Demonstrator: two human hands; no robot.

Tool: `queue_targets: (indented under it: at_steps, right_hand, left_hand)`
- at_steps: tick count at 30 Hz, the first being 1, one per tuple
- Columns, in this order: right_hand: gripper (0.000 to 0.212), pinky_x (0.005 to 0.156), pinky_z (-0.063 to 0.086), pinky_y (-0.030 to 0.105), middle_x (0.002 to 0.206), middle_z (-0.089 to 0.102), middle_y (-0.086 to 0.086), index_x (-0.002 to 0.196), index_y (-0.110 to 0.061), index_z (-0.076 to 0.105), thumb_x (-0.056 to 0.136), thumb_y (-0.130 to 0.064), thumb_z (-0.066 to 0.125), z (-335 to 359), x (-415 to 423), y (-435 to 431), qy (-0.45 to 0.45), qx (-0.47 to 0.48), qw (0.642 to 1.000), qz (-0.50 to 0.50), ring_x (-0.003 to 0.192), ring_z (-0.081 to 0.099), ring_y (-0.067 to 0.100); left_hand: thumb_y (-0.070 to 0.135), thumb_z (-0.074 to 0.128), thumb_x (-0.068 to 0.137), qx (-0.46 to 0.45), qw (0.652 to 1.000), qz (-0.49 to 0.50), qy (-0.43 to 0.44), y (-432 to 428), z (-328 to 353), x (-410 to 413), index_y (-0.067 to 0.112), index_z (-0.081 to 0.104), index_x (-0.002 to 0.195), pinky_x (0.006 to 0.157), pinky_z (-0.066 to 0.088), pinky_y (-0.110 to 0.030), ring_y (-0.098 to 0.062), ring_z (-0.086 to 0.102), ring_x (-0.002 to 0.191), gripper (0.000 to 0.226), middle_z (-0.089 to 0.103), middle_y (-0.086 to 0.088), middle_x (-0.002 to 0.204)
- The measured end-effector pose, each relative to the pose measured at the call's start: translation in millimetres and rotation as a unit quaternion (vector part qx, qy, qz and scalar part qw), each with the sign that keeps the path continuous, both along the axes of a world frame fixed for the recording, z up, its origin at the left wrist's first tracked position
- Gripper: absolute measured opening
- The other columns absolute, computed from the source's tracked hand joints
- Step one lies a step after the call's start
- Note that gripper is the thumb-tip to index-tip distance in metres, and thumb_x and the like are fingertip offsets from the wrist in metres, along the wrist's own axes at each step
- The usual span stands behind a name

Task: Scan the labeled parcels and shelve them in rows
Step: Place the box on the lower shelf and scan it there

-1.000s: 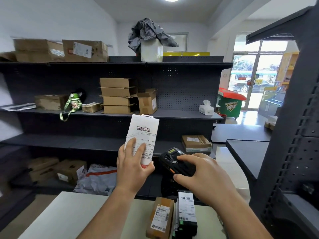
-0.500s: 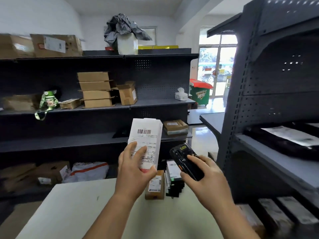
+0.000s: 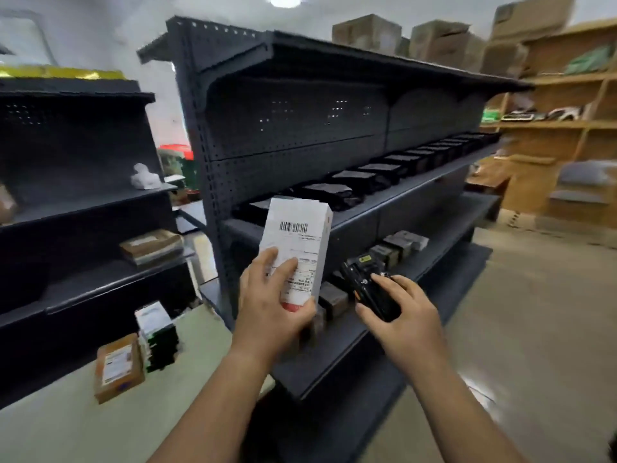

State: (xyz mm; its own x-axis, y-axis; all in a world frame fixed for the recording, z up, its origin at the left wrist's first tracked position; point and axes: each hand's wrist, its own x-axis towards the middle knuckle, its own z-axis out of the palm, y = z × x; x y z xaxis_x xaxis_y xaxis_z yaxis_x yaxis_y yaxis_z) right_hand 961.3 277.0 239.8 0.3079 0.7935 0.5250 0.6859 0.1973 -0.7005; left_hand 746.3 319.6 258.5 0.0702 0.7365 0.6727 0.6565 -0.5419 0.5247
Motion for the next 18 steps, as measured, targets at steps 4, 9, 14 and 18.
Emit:
queue_targets:
  at_steps: [4, 9, 14, 18]
  right_hand:
    - [0.052, 0.101, 0.047, 0.034, 0.129, 0.058, -0.005, 0.122, -0.034, 0.068, 0.072, -0.040, 0.082, -4, 109, -14, 0.023, 0.011, 0.997, -0.073, 0.119, 0.057, 0.017]
    - [0.053, 0.092, 0.051, 0.038, 0.125, 0.060, -0.008, 0.122, -0.036, 0.067, 0.071, -0.049, 0.076, -11, 235, -19, 0.019, -0.003, 0.990, -0.143, 0.110, 0.060, 0.018]
    - [0.061, 0.089, 0.052, 0.039, 0.115, 0.061, -0.011, 0.123, -0.039, 0.064, 0.067, -0.063, 0.060, -33, 323, 8, 0.027, -0.023, 0.983, -0.183, 0.106, 0.059, 0.016]
    - [0.056, 0.092, 0.051, 0.038, 0.122, 0.060, -0.012, 0.124, -0.039, 0.064, 0.071, -0.054, 0.072, -48, 383, 53, 0.045, -0.041, 0.977, -0.203, 0.110, 0.058, 0.012]
  left_hand:
    - [0.034, 0.081, 0.068, -0.001, 0.998, -0.067, 0.008, 16, 2, 123, 0.018, 0.063, 0.128, 0.107, 0.031, -0.033, -0.022, 0.035, 0.131, 0.064, 0.037, -0.001, 0.148]
    - [0.038, 0.073, 0.065, -0.019, 0.989, -0.149, -0.001, 36, -7, 265, 0.018, 0.063, 0.126, 0.106, 0.029, -0.031, -0.022, 0.036, 0.128, 0.065, 0.038, -0.001, 0.146]
    - [0.035, 0.076, 0.065, -0.047, 0.980, -0.191, 0.009, 83, -33, 362, 0.020, 0.063, 0.124, 0.107, 0.030, -0.031, -0.023, 0.038, 0.129, 0.062, 0.038, 0.001, 0.146]
    - [0.030, 0.081, 0.066, -0.049, 0.974, -0.219, 0.016, 143, -53, 430, 0.019, 0.064, 0.123, 0.105, 0.032, -0.031, -0.024, 0.038, 0.129, 0.061, 0.039, 0.000, 0.145]
